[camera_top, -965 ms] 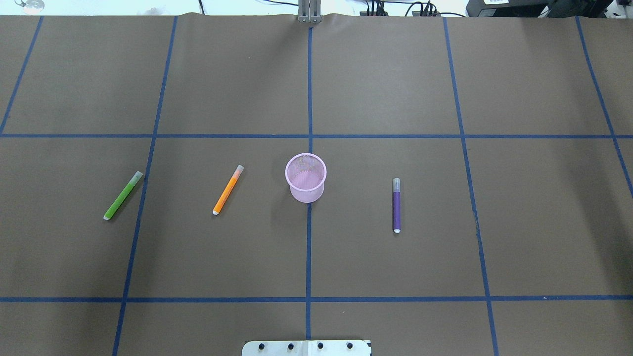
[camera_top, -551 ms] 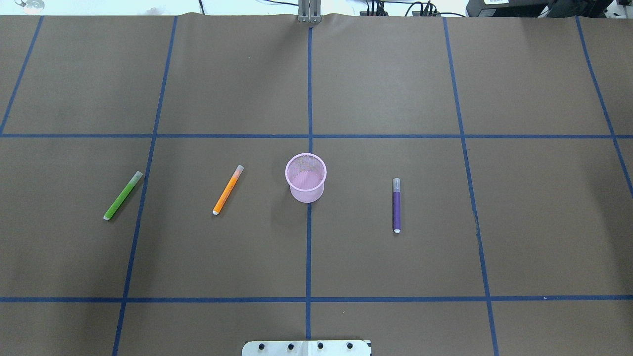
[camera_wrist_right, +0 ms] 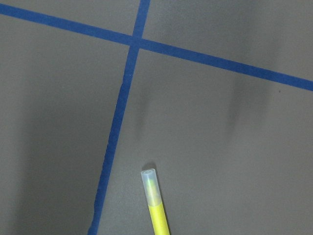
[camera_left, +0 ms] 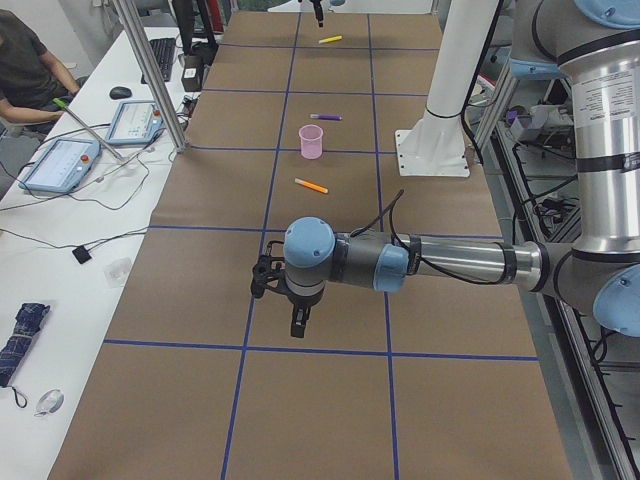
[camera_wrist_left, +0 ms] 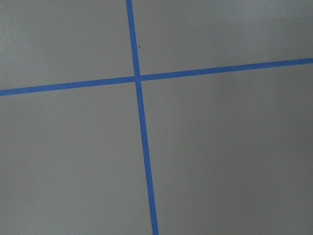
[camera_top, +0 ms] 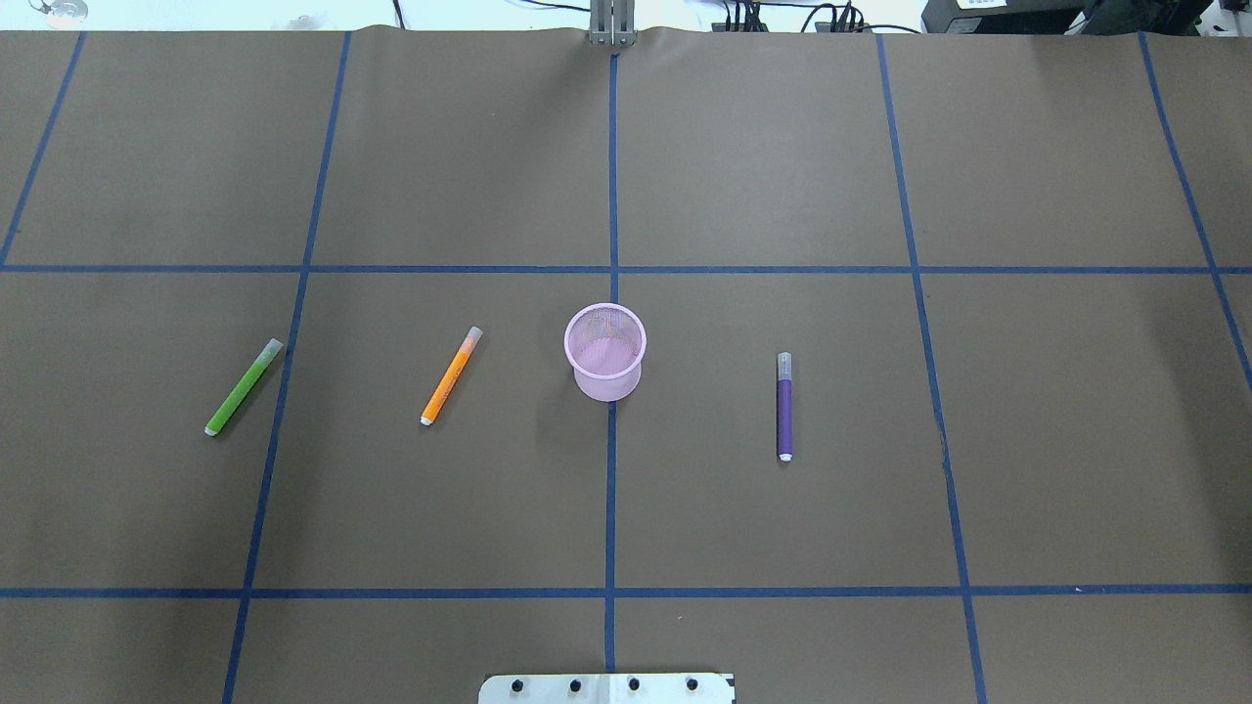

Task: Collect pens into pen holder

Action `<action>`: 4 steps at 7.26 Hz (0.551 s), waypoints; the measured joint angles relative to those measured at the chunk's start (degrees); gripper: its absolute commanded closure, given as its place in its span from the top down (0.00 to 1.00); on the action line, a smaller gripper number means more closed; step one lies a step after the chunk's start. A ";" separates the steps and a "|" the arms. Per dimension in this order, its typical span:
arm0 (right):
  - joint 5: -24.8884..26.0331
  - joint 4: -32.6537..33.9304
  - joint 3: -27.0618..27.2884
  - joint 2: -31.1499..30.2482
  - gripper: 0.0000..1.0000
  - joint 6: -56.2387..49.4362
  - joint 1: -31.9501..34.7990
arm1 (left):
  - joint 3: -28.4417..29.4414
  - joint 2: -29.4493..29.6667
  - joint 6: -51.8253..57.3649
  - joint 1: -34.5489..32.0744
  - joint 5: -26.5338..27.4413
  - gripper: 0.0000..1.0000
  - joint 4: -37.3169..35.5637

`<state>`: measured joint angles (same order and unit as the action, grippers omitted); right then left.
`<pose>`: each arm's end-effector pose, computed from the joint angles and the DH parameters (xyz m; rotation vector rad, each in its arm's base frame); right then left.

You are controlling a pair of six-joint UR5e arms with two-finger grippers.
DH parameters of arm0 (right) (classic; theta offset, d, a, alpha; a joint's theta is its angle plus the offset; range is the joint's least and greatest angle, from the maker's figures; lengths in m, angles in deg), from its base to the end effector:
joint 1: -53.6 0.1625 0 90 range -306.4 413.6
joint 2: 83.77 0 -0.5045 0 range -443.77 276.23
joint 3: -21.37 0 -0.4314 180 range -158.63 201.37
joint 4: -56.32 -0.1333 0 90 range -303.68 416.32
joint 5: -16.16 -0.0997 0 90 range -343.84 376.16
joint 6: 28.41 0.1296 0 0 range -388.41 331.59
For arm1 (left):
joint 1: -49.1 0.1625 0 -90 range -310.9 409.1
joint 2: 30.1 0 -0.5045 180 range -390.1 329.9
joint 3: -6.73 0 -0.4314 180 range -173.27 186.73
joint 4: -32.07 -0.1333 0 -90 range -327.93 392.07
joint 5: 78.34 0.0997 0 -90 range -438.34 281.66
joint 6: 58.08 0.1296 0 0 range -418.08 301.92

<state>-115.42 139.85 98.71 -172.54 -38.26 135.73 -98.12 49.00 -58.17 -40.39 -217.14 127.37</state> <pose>-0.0250 -0.5262 0.8576 -0.0704 -0.7288 -0.2640 -0.0318 -0.4474 0.6964 0.1471 0.8506 0.0756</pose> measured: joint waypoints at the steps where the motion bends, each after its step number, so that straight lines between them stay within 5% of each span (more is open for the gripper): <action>1: 0.07 0.38 -1.15 0.31 0.81 -0.05 -0.94 | 0.00 0.00 0.00 0.01 0.01 1.00 0.03; 4: 0.41 0.47 -3.72 0.48 0.72 -0.78 -2.59 | 0.13 0.00 0.00 0.02 0.02 1.00 0.46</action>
<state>-115.01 140.33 94.99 -172.06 -39.04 133.14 -97.99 49.00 -58.17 -40.37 -217.12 127.82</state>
